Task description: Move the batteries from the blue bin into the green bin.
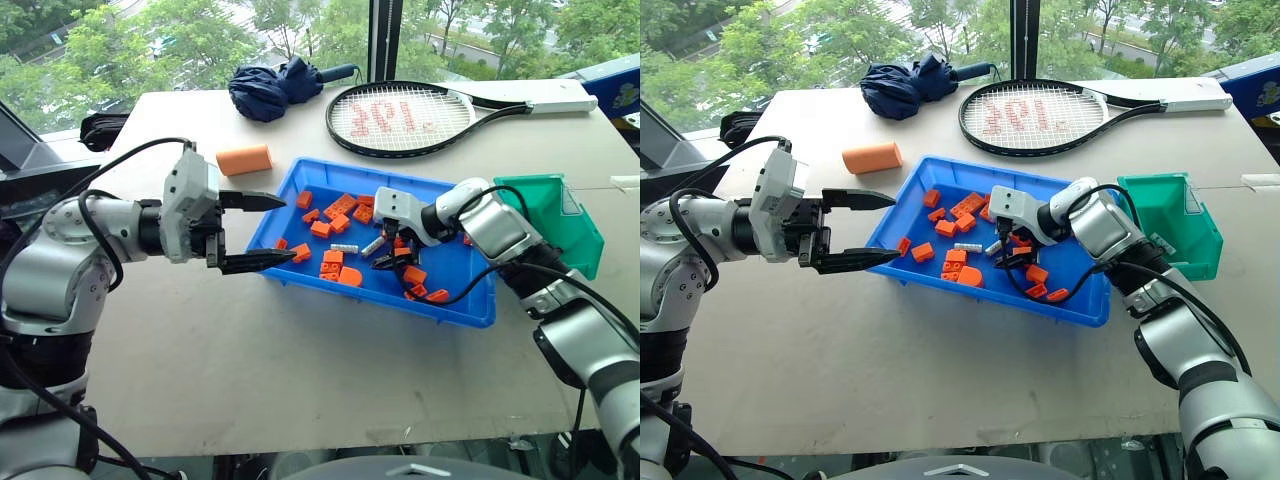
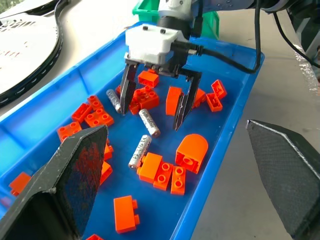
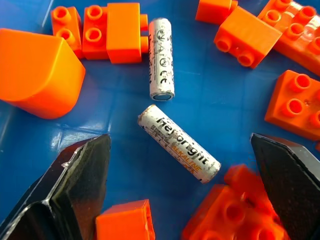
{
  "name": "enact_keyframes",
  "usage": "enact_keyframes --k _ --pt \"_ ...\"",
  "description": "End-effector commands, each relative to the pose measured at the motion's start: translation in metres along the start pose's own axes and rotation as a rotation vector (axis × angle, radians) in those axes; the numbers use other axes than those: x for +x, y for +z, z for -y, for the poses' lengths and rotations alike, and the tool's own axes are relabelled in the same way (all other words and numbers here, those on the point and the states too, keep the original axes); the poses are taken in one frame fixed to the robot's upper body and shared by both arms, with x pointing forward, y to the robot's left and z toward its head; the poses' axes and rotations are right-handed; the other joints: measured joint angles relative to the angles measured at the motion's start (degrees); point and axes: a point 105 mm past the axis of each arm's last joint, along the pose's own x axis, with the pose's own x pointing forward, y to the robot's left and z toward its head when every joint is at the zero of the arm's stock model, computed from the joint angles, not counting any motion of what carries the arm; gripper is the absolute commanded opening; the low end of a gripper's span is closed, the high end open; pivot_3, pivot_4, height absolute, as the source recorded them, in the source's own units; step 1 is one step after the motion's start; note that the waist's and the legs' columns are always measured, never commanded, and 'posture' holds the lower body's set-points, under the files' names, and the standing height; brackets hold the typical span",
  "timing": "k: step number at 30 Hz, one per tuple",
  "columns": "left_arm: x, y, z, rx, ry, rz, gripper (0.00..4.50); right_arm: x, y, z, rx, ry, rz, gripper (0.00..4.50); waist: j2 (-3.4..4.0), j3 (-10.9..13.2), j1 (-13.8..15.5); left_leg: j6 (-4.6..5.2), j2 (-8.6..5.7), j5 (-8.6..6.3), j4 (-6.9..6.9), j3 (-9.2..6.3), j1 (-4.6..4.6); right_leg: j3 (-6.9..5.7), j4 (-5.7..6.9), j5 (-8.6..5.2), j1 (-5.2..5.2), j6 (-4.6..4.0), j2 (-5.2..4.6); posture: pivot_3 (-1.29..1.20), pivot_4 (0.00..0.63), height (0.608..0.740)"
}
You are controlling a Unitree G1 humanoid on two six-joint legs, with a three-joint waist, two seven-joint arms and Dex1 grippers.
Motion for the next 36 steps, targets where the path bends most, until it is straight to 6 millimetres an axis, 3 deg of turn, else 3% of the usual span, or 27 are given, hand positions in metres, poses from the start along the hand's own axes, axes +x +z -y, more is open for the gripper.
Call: enact_keyframes --k 1,7,8,13,17,23,26,31,36 --pt "-0.005 0.012 0.001 0.041 0.022 0.02 4.5 -0.002 0.008 0.002 -0.07 0.006 -0.024 3.05 0.0 0.0 0.02 0.0 0.0 0.0 0.0 0.01 0.0 0.01 0.0 0.0 0.0 0.0 0.0 0.0 0.15 0.74" --pt "-0.005 0.012 0.001 0.042 0.03 0.021 4.5 -0.002 0.006 -0.001 -0.092 0.019 -0.051 0.32 0.0 0.0 0.05 -0.02 0.0 0.01 0.04 0.01 0.0 0.01 0.06 0.0 0.0 0.0 0.0 0.0 0.15 0.74" --pt "-0.004 0.012 0.001 0.043 0.03 0.023 4.5 -0.002 0.007 0.0 -0.091 0.015 -0.048 0.05 0.0 0.0 0.06 -0.02 0.0 0.01 0.04 0.01 0.01 0.01 0.07 0.0 0.0 0.0 0.0 0.0 0.15 0.74" --pt "-0.004 0.012 0.0 0.043 0.031 0.023 4.5 -0.007 0.013 0.002 -0.093 -0.007 -0.02 0.05 0.0 0.0 0.06 -0.04 0.0 0.02 0.05 0.01 0.01 0.01 0.1 0.0 0.0 0.0 0.0 0.0 0.15 0.74" --pt "-0.003 0.011 -0.001 0.043 0.026 0.026 4.5 -0.024 0.021 0.002 -0.096 -0.023 0.011 0.05 0.0 0.0 0.07 -0.04 0.0 0.02 0.05 0.01 0.01 0.02 0.1 0.0 -0.02 0.0 0.0 0.0 0.15 0.74" --pt "0.005 0.018 -0.001 0.044 -0.014 0.075 4.5 -0.08 0.047 0.002 -0.054 -0.155 0.146 0.05 0.0 0.0 0.31 -0.04 -0.01 0.02 0.05 0.0 -0.05 0.01 0.09 0.0 -0.04 0.0 0.0 0.0 0.15 0.74" --pt "0.011 0.025 -0.001 0.048 -0.042 0.114 4.5 -0.112 0.05 0.002 0.011 -0.257 0.203 0.05 0.0 0.0 0.39 -0.04 -0.01 0.02 0.05 0.0 -0.05 0.01 0.1 0.0 -0.04 0.0 -0.01 0.0 0.15 0.74" --pt "0.021 0.043 0.001 0.07 -0.096 0.184 4.5 -0.183 0.012 0.012 0.156 -0.586 0.145 0.05 -0.02 0.0 1.53 -0.03 -0.03 0.02 0.08 0.0 -0.1 -0.01 0.07 0.0 -0.04 0.0 -0.04 0.0 0.15 0.74" --pt "0.033 0.054 0.001 0.098 -0.137 0.206 4.5 -0.244 -0.045 0.001 0.353 -0.845 0.078 0.05 -0.02 0.0 2.01 -0.03 -0.04 0.02 0.08 0.04 -0.08 0.03 0.11 0.0 -0.03 0.0 -0.04 0.0 0.15 0.74"
